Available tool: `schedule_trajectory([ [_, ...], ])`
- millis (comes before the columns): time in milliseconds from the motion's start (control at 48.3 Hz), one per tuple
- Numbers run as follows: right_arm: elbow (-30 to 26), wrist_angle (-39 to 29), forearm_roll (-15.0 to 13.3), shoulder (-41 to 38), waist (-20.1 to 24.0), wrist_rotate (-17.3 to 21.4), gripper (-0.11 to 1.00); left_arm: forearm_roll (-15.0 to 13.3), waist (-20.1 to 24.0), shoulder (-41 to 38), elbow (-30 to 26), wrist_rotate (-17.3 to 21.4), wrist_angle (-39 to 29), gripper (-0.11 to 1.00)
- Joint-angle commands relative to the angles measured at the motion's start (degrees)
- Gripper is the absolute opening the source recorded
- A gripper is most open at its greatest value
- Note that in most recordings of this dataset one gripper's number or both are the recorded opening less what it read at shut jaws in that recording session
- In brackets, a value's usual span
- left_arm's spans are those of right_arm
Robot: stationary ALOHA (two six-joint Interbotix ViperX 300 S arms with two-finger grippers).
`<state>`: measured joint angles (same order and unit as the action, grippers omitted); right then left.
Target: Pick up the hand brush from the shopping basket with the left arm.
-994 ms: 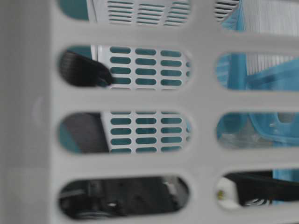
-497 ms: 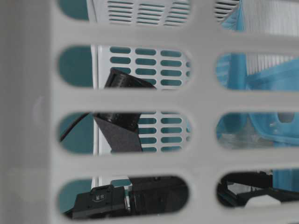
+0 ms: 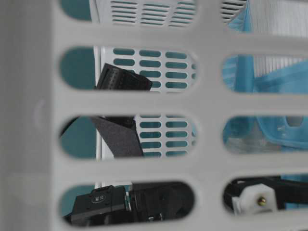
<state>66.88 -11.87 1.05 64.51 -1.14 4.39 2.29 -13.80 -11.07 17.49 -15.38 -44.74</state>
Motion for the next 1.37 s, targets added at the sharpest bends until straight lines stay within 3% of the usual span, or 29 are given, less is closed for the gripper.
schedule_trajectory([
  [0,-0.4,0.8,-0.1,-0.4,-0.2,0.1,0.74,0.2,-0.2,0.4,-0.8,0.3,0.3,0.46],
  [62,-0.4,0.8,-0.1,-0.4,-0.2,0.1,0.74,0.3,-0.2,0.5,-0.8,0.6,0.3,0.28],
  [104,-0.4,0.8,-0.1,-0.5,-0.2,0.2,0.74,0.3,-0.2,0.5,-0.7,0.7,0.3,0.23],
  [393,-0.3,0.8,0.0,-0.4,-0.2,0.2,0.74,0.2,-0.2,0.9,-1.1,2.1,-0.2,0.24],
  [580,-0.3,0.8,-0.1,-0.4,-0.2,0.2,0.74,0.3,-0.3,4.2,-4.2,3.7,-3.2,0.24],
  [870,-0.2,0.8,-0.1,-0.5,-0.2,0.2,0.74,0.3,0.1,11.3,-15.6,3.9,-15.8,0.24],
  [1097,-0.1,0.8,-0.1,-0.4,-0.2,0.2,0.74,0.3,1.1,14.7,-25.4,3.9,-29.4,0.24],
  [1346,0.0,0.9,-0.1,-0.4,-0.2,0.2,0.74,0.3,2.2,14.5,-27.6,3.9,-33.8,0.24],
])
